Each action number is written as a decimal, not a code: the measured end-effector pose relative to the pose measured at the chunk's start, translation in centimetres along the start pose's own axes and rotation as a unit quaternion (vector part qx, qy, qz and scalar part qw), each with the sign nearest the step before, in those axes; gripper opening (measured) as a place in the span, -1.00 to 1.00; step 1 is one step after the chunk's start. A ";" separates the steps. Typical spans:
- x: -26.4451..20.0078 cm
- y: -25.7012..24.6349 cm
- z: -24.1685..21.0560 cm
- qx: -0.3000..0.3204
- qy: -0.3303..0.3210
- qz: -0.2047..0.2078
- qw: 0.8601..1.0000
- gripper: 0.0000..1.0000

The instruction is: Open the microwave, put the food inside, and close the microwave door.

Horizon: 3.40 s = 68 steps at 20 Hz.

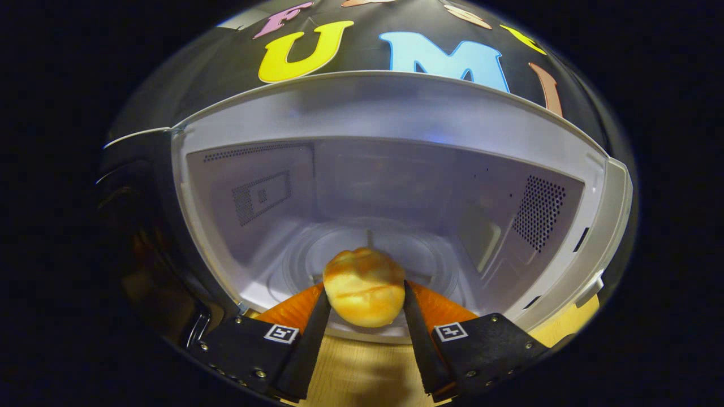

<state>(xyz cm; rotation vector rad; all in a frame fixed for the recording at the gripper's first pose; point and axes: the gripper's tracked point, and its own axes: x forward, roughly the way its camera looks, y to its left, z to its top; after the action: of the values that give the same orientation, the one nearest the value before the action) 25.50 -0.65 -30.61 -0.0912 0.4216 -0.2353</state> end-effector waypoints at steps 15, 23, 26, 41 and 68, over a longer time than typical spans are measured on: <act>2.4 2.0 1.1 0.225 -0.017 -0.003 0.974 0.45; 3.5 3.5 0.5 0.238 -0.017 0.011 0.971 0.75; 3.6 3.2 0.5 0.234 -0.021 0.008 0.972 0.93; -21.4 7.3 4.7 0.039 -0.140 0.162 0.976 0.93; -37.4 23.7 -4.9 -0.102 -0.125 0.332 0.929 -0.46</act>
<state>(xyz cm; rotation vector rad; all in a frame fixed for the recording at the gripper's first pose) -4.78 31.24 -23.49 -0.1739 0.2008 0.4872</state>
